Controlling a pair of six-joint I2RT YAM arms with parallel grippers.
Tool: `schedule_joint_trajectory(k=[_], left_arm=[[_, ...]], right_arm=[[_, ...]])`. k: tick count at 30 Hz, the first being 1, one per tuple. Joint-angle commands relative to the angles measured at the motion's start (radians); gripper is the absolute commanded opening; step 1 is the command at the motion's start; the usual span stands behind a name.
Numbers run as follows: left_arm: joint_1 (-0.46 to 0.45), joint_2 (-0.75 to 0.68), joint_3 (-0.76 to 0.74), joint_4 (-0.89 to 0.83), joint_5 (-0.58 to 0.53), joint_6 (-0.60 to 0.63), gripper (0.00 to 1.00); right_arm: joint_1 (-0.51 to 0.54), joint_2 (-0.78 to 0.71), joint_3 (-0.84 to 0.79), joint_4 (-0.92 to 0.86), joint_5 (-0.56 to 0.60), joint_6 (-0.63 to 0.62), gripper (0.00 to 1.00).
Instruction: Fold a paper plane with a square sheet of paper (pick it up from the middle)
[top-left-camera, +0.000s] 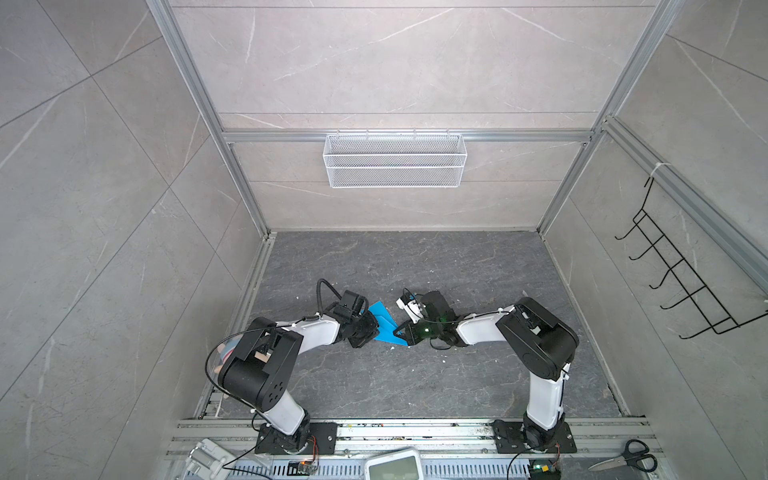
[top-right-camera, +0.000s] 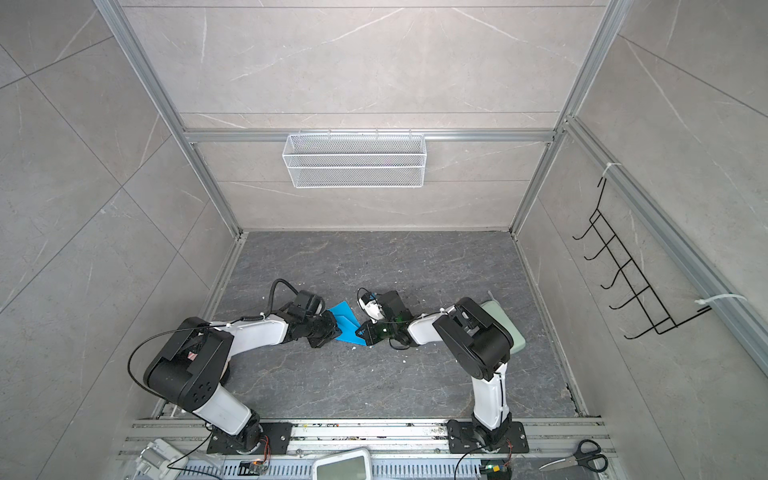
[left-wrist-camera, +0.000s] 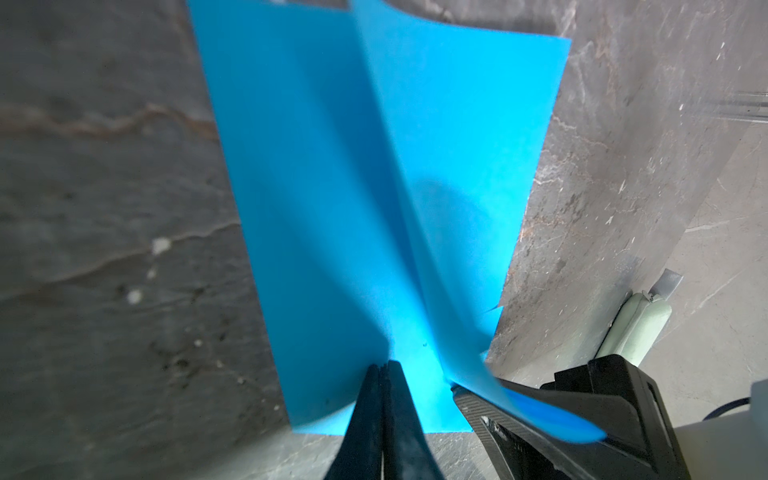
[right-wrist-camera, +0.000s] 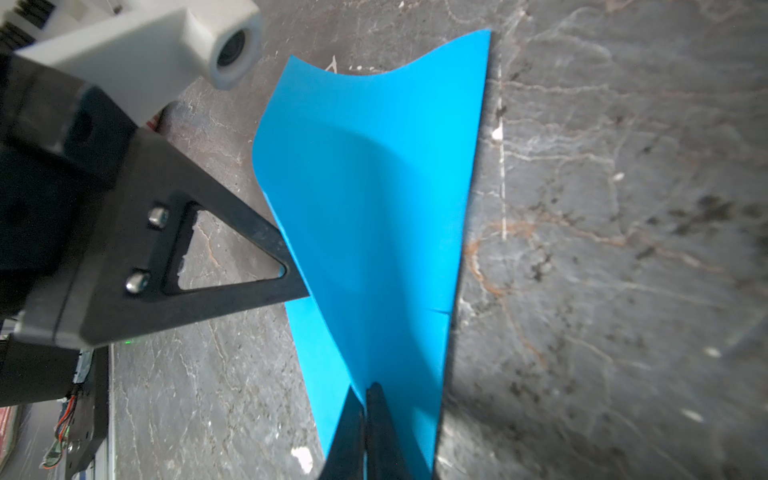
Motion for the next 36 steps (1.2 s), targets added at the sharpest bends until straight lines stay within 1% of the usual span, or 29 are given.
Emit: schedule_joint_trajectory(k=[1, 6, 9, 14, 20, 25, 30, 36], left_arm=[[0.003, 0.004, -0.017, -0.051, -0.02, -0.011, 0.07], [0.004, -0.005, -0.026, -0.051, -0.027, -0.013, 0.08], [0.004, -0.005, -0.026, -0.05, -0.025, -0.011, 0.08], [0.003, -0.009, -0.011, -0.042, -0.013, 0.005, 0.08], [0.004, -0.025, 0.026, -0.032, 0.005, 0.046, 0.12], [0.004, -0.058, 0.038, 0.019, 0.037, 0.082, 0.15], [0.003, -0.068, 0.036, 0.065, 0.064, 0.087, 0.16], [0.003, -0.052, 0.035, 0.141, 0.104, 0.086, 0.16]], right_arm=[[-0.013, -0.002, -0.008, 0.039, -0.029, 0.076, 0.02], [-0.041, 0.029, -0.025, 0.111, -0.079, 0.174, 0.02], [-0.047, 0.043, -0.027, 0.122, -0.101, 0.204, 0.02], [-0.047, 0.044, -0.021, 0.07, -0.108, 0.187, 0.02], [-0.05, 0.06, 0.0, 0.002, -0.12, 0.17, 0.03], [-0.052, 0.079, 0.015, -0.03, -0.122, 0.174, 0.03], [-0.059, 0.091, 0.026, -0.055, -0.122, 0.185, 0.04], [-0.067, 0.102, 0.042, -0.09, -0.12, 0.195, 0.07]])
